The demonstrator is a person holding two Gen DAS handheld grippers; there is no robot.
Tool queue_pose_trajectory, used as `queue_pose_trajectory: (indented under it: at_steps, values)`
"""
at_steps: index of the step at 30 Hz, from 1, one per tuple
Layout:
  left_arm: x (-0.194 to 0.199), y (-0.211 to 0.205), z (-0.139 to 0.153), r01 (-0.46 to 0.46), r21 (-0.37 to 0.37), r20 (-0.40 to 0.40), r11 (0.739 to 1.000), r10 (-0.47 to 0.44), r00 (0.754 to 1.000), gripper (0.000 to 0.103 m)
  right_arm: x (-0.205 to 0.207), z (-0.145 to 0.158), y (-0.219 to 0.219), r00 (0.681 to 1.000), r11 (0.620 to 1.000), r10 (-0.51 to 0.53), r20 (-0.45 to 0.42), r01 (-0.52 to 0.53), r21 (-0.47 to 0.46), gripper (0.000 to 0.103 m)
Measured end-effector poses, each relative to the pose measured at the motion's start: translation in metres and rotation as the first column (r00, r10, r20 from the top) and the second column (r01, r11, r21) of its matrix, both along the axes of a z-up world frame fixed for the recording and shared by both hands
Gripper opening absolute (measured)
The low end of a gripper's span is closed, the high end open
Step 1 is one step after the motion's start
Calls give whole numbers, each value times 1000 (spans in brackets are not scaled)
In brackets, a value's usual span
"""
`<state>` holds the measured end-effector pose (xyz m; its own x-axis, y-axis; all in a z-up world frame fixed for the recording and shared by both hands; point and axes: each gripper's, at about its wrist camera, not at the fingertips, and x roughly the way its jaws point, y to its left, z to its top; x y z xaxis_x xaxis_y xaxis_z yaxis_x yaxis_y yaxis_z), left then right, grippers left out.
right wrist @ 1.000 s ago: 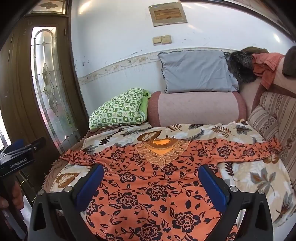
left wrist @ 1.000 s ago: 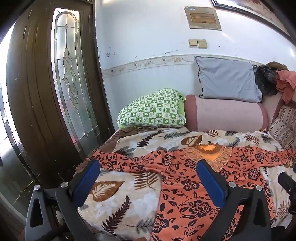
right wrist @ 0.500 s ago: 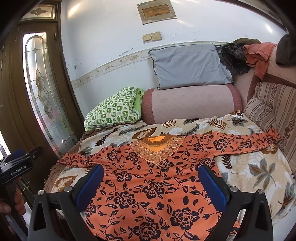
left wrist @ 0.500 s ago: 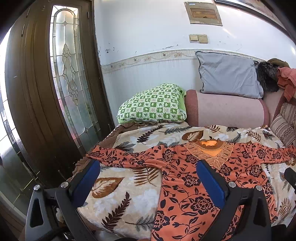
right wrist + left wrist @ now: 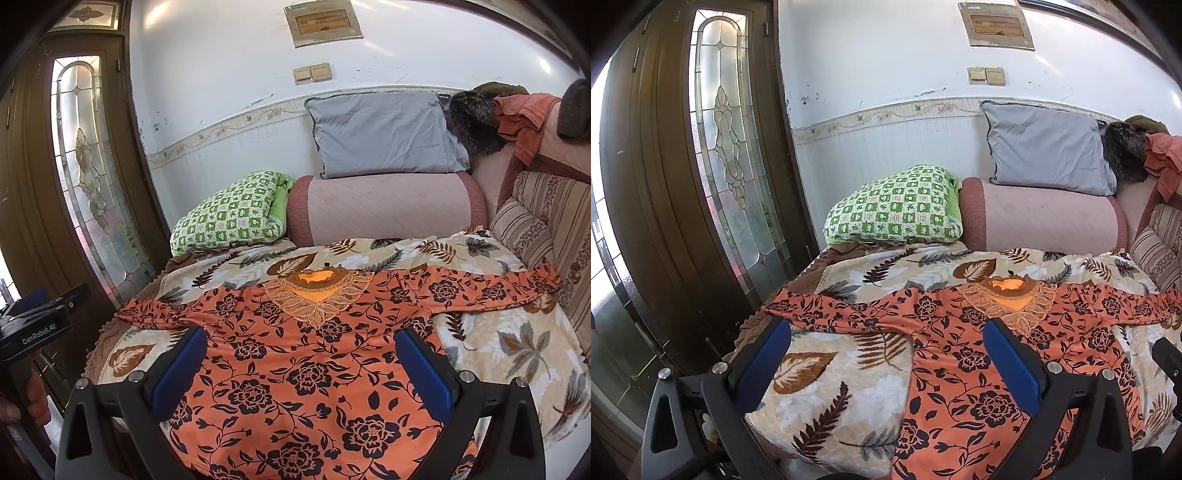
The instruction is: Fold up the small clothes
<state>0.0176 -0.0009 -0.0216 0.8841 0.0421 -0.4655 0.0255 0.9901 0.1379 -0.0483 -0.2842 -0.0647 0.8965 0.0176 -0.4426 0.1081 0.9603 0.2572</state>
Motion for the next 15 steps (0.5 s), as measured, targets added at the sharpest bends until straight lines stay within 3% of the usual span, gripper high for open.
queue_pose_trajectory:
  at_steps: [15]
  values:
    - [12, -4, -6, -1, 12, -16, 1000, 1, 1000, 103, 14, -7, -4, 1000, 1000, 9, -24, -9, 10, 103]
